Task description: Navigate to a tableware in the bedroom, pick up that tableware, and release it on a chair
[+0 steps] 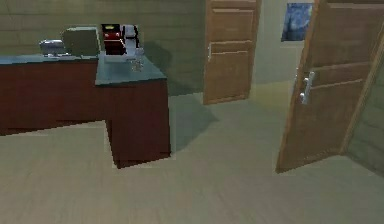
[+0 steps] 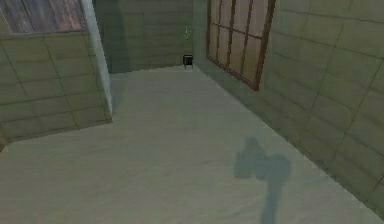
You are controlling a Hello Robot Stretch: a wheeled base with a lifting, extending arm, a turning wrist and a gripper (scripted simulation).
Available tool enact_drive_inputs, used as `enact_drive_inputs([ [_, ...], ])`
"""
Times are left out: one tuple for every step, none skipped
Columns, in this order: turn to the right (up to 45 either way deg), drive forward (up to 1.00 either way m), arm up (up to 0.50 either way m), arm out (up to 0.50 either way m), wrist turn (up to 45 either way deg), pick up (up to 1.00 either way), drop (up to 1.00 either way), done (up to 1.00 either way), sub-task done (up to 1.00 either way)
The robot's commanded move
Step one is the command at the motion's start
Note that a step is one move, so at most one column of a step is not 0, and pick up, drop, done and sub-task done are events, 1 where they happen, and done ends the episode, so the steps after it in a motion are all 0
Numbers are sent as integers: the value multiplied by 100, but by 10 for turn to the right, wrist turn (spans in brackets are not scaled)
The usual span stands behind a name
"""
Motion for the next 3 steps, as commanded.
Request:
enact_drive_inputs([
  [270, 0, 0, 0, 0, 0, 0, 0, 0],
  [0, 10, 0, 0, 0, 0, 0, 0, 0],
  [-150, 0, 0, 0, 0, 0, 0, 0, 0],
])
